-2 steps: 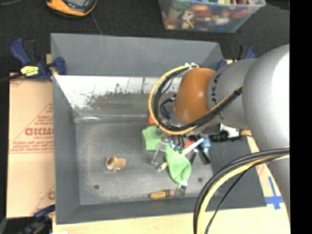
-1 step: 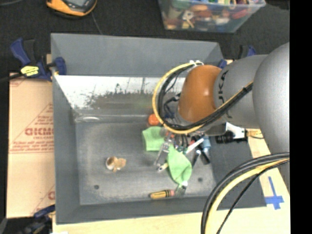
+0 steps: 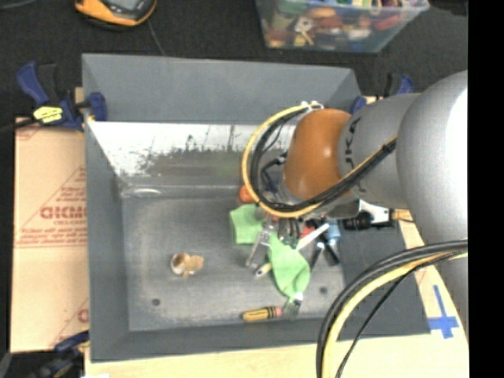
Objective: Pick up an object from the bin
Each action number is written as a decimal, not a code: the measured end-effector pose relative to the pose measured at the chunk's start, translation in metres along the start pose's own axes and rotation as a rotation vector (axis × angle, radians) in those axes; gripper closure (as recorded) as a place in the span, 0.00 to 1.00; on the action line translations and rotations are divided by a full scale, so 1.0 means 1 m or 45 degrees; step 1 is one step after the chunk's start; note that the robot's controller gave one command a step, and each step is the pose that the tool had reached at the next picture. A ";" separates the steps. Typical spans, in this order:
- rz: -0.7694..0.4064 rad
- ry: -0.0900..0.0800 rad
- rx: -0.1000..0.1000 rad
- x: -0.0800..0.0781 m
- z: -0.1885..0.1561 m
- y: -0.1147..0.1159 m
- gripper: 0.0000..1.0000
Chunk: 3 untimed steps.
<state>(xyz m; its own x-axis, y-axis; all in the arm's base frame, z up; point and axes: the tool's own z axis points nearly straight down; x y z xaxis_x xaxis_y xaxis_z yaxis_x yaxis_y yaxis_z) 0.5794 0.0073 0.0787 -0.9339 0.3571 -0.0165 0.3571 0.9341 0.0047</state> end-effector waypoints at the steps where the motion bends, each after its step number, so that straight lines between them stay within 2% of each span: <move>1: 0.180 -0.001 -0.002 -0.036 0.007 -0.001 1.00; 3: 0.178 -0.001 -0.001 -0.035 0.001 -0.001 1.00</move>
Offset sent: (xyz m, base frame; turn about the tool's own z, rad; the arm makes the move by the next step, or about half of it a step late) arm 0.0000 0.0000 0.0000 0.0000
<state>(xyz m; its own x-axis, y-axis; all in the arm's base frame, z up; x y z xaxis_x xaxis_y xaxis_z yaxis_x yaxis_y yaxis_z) 0.6120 -0.0062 0.0787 -0.8752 0.4836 -0.0162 0.4835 0.8753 0.0077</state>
